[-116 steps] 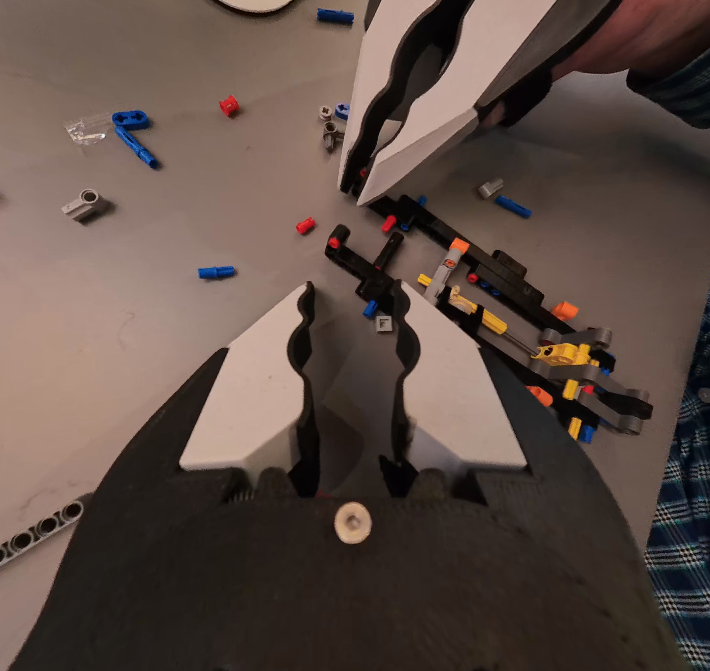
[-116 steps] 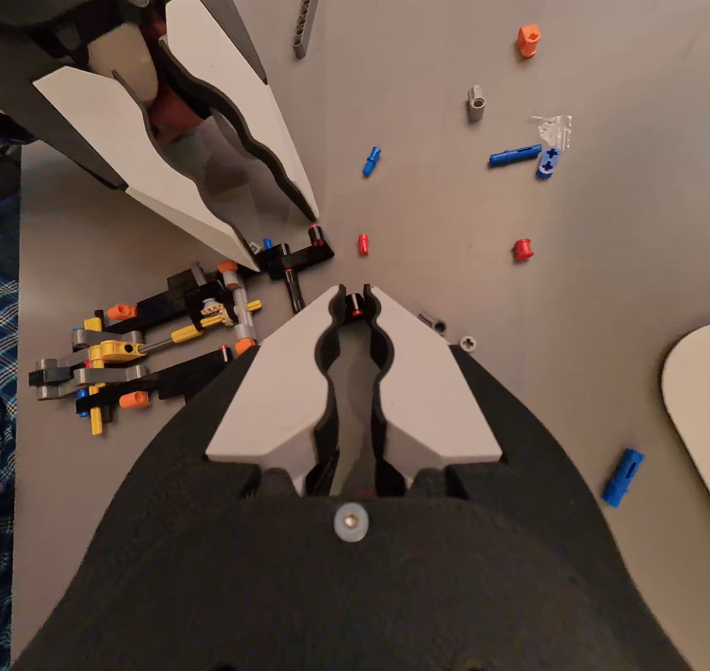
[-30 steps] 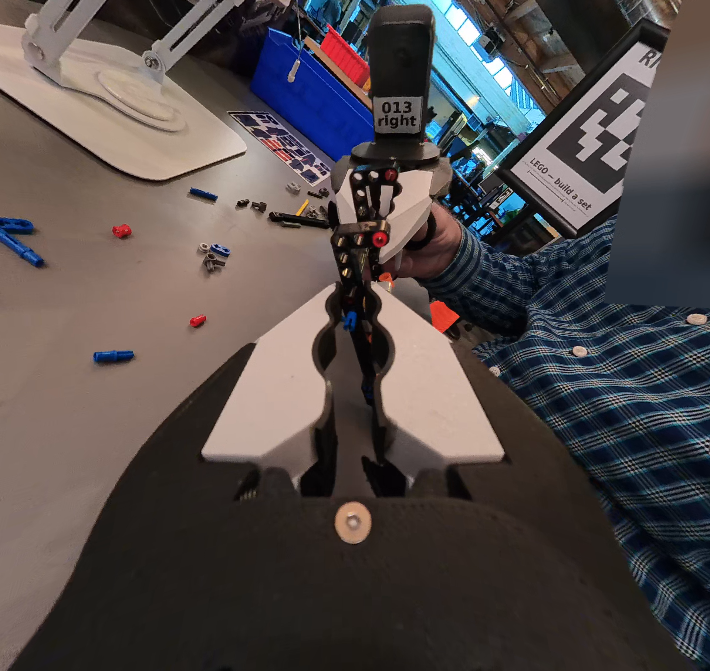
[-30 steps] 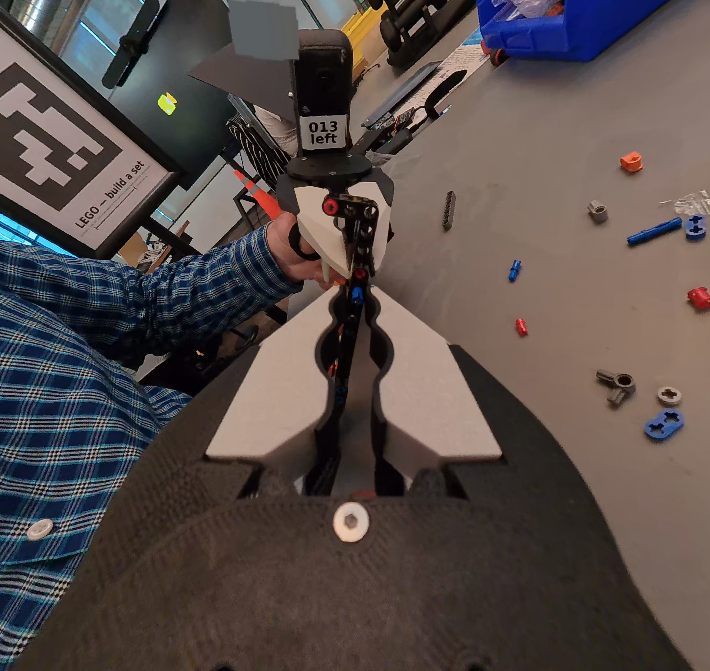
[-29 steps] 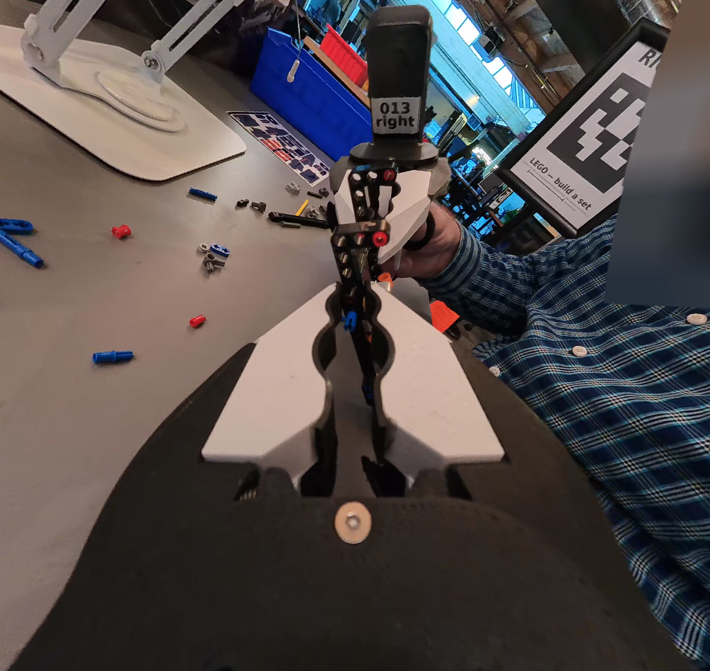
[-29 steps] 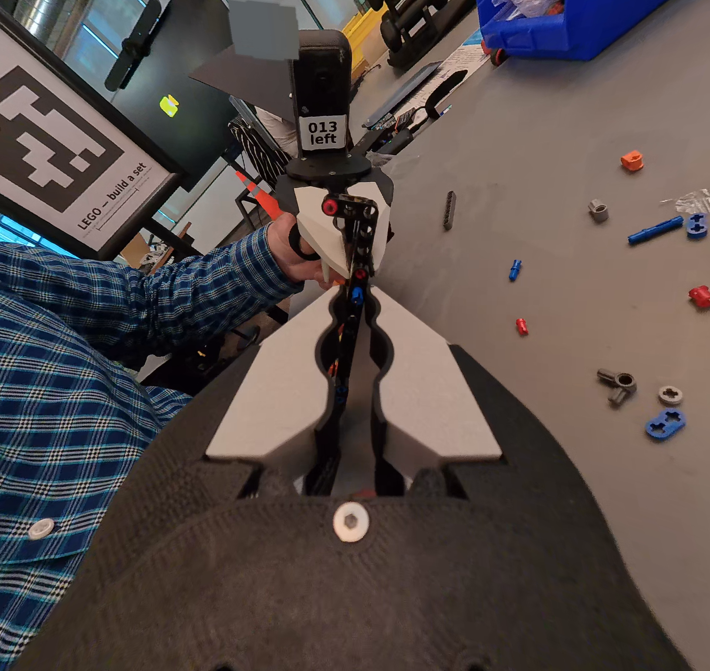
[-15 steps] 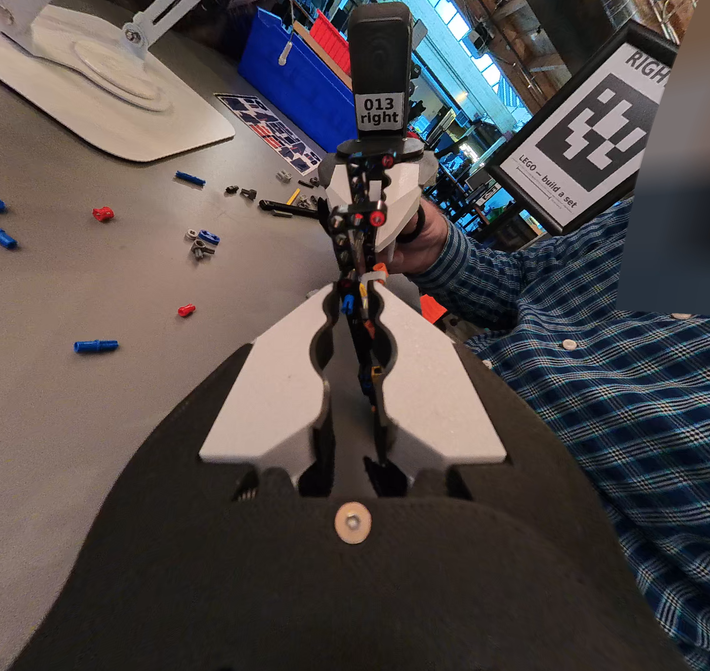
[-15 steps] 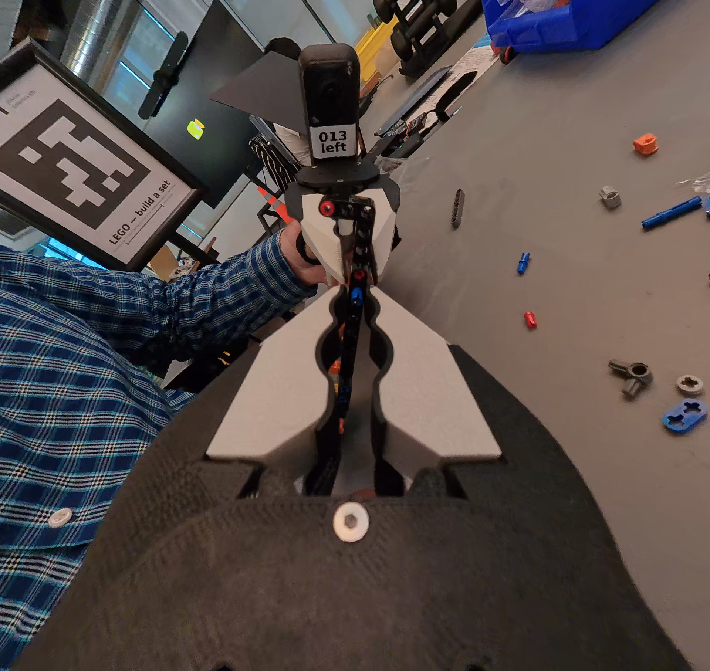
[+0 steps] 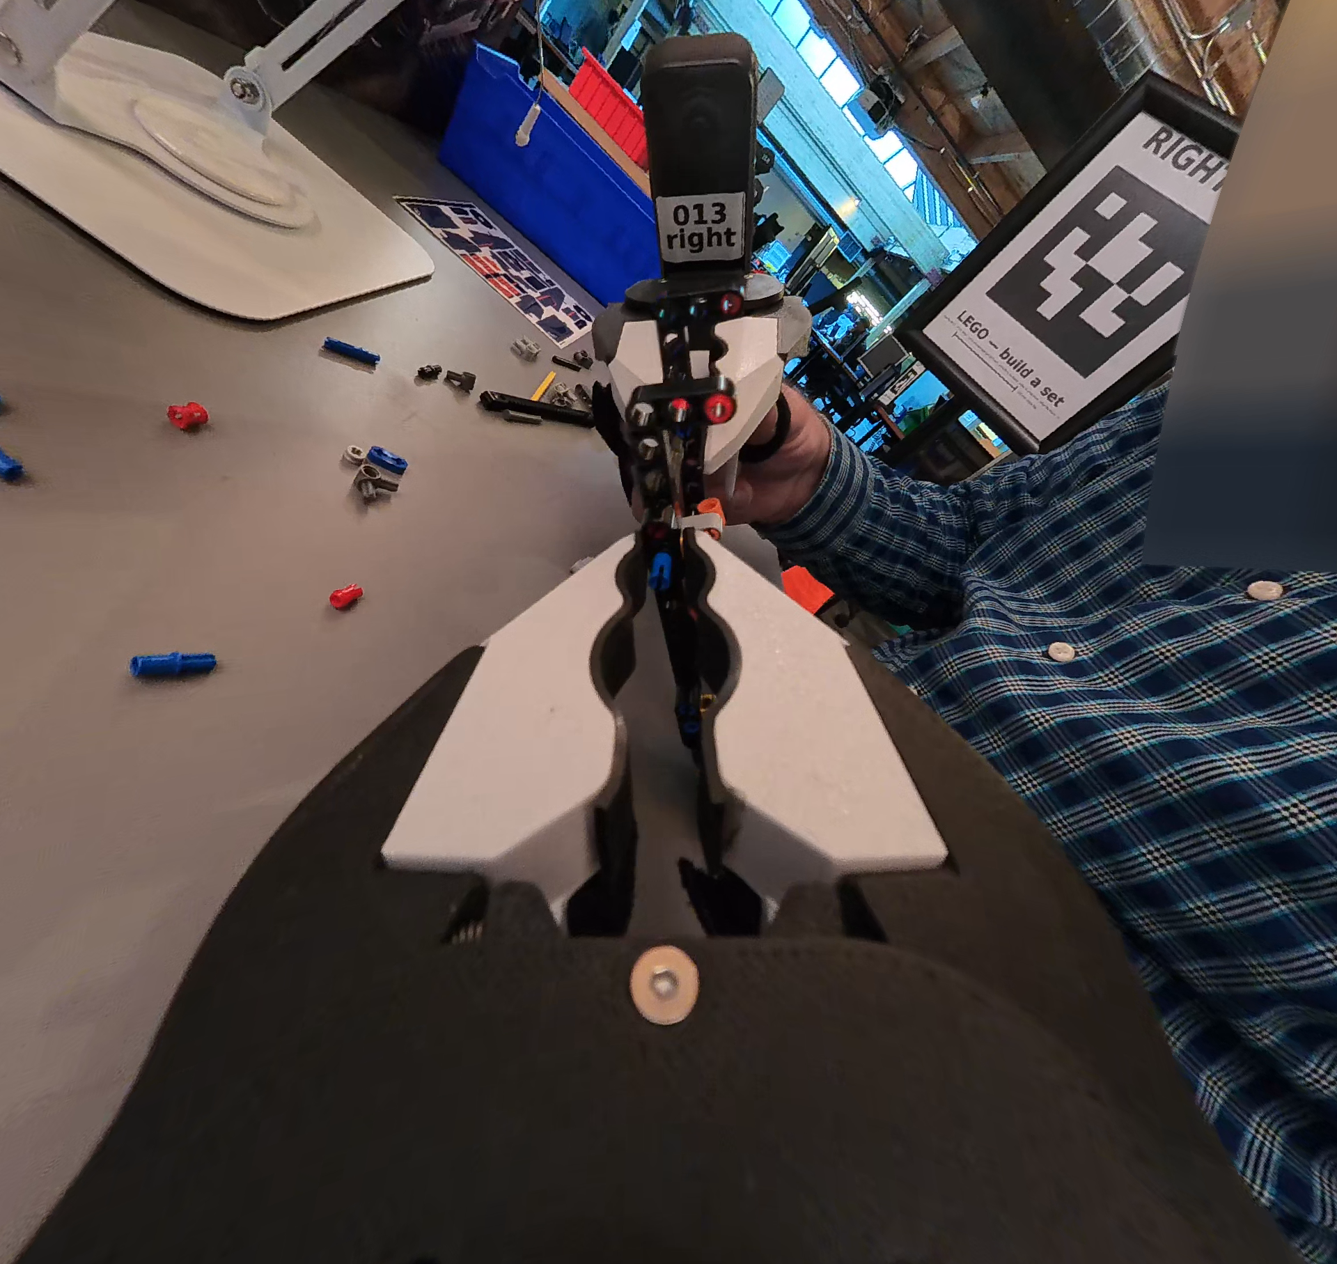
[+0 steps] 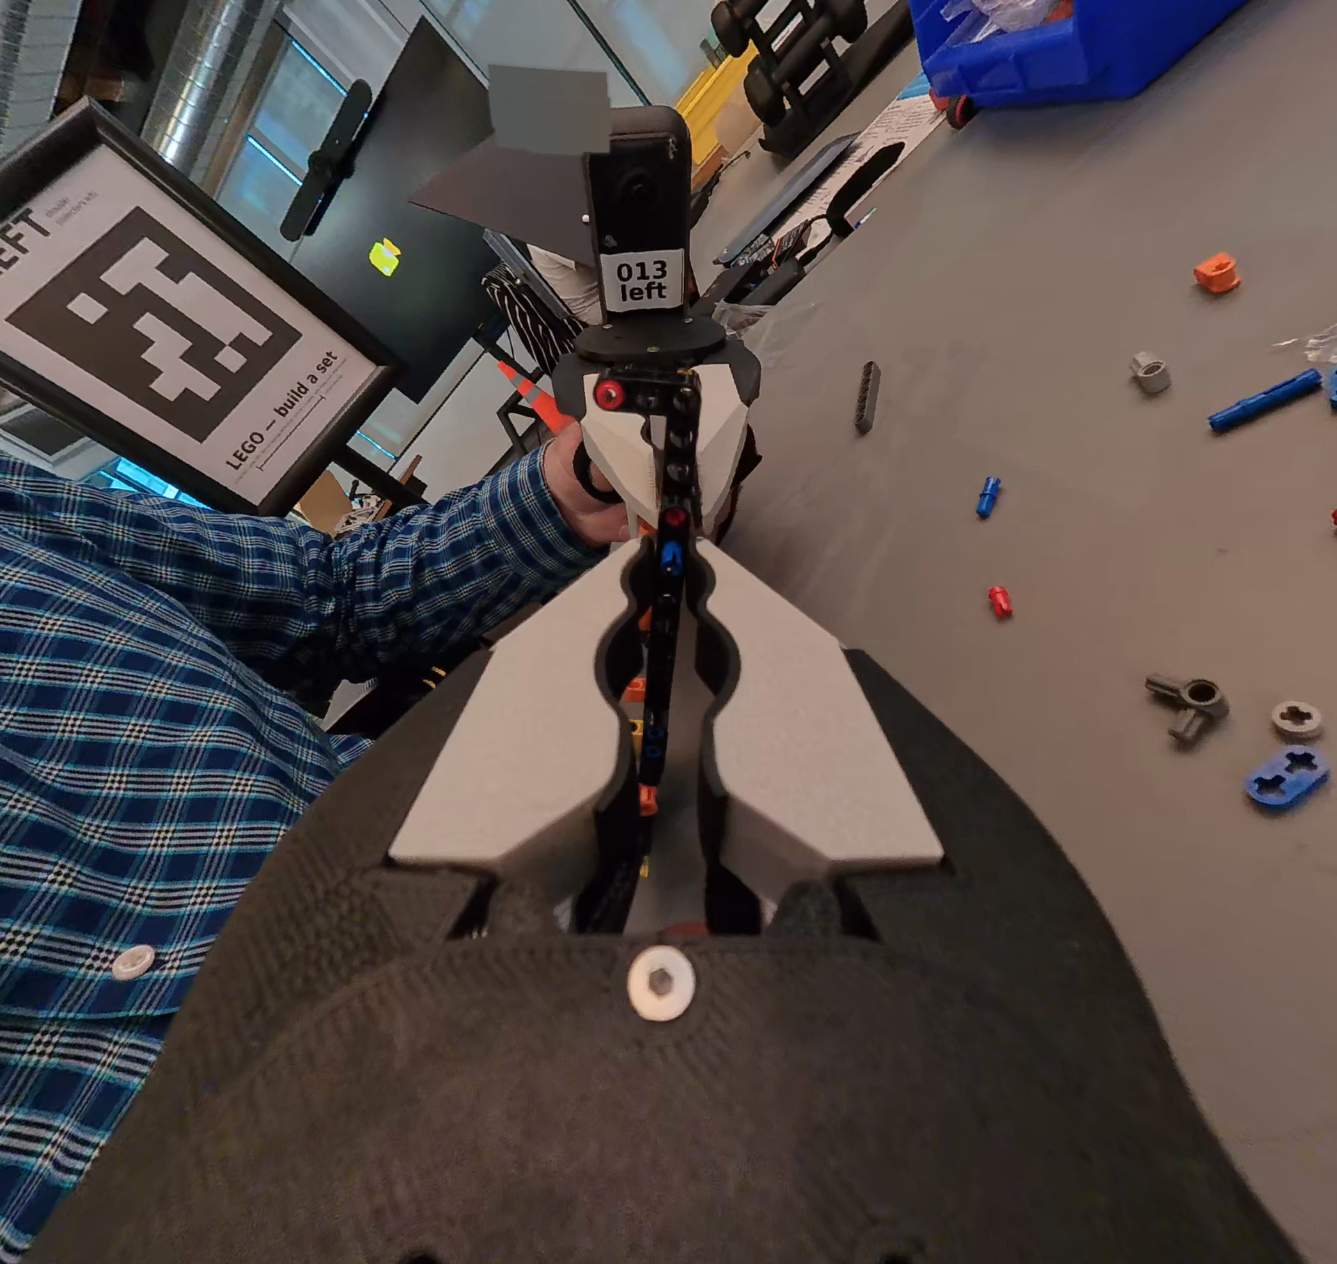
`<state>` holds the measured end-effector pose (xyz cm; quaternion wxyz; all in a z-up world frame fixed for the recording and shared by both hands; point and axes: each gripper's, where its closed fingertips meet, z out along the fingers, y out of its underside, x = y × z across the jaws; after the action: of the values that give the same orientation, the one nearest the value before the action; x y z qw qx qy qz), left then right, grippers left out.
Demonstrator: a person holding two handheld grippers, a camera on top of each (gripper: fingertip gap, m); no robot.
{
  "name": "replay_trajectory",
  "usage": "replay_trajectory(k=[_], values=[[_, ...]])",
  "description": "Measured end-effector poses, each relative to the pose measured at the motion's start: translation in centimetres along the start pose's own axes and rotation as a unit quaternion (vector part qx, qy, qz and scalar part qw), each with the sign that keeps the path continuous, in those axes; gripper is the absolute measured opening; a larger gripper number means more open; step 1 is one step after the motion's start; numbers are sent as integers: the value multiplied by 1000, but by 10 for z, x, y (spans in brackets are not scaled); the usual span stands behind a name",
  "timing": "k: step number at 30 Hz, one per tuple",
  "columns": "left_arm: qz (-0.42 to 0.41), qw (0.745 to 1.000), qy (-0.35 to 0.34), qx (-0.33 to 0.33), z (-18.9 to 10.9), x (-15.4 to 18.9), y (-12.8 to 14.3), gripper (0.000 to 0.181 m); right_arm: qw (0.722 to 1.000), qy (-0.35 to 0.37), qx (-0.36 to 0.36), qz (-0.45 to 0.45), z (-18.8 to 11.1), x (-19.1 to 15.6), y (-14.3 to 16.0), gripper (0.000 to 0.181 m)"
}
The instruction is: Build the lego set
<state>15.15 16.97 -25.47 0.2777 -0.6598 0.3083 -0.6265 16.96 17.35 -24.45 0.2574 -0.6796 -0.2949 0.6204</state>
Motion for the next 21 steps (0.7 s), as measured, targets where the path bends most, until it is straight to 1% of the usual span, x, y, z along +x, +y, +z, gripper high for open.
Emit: replay_trajectory(k=[5,9,15,21], values=[[1,1000,2,0,0,1,0,7,1000,-4,1,-1,0,-2,0,5],[0,1000,3,5,-1,1,-2,6,1000,2,2,-1,-1,-1,0,15],[-4,1000,11,10,-3,1,-2,6,1000,12,0,-11,0,-1,1,5],[-16,1000,16,16,-3,-2,-1,7,999,30,-6,-29,3,-5,0,6]])
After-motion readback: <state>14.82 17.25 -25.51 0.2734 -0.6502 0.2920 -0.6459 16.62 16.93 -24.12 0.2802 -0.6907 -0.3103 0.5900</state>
